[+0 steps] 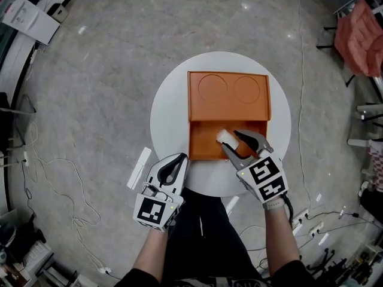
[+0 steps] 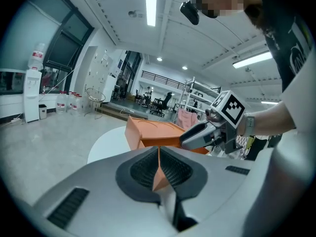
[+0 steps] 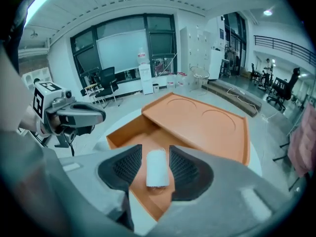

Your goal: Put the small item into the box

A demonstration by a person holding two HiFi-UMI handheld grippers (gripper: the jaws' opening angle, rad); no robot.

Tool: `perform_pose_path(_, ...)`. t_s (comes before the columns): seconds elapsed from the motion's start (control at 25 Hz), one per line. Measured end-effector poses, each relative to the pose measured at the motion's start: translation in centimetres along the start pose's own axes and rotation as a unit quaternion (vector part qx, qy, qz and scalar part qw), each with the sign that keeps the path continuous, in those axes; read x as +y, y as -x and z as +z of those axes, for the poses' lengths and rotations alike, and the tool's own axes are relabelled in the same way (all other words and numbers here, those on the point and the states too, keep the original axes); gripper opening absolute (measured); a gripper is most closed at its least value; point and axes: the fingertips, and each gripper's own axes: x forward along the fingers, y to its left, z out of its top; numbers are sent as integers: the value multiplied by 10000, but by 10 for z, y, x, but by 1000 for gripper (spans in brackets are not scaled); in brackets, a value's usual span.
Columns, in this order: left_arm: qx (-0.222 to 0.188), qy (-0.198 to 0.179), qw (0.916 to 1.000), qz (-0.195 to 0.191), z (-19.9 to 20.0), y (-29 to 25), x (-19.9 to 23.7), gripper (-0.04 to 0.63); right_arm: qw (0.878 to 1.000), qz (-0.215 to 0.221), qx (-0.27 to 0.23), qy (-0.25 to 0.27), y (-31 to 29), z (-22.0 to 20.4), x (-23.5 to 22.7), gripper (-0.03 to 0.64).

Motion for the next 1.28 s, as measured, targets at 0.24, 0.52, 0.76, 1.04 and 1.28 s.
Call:
perform_pose_path(0.24, -192, -94, 9998, -57, 16, 2, -6, 15, 9959, -94, -835, -325, 28, 22, 1, 135)
perform_pose_path(0.52, -451, -202, 9985, -231, 42, 2, -30, 15, 9806, -179, -1774, -814, 85, 40, 3, 22)
perform_pose_path(0.76, -800, -49, 9964, -275, 80, 13, -35, 15, 9716, -192, -2134, -1003, 116, 54, 11, 6)
perform_pose_path(1.04, -899, -253, 9954, -234, 102, 37, -44, 14, 9648, -221, -2423, -1002, 151, 61, 28, 6)
perform_pose_path(1.28, -1012, -384, 9939, -197, 122, 52, -46, 14, 9585, -209, -2671, -974, 169, 76, 37, 6)
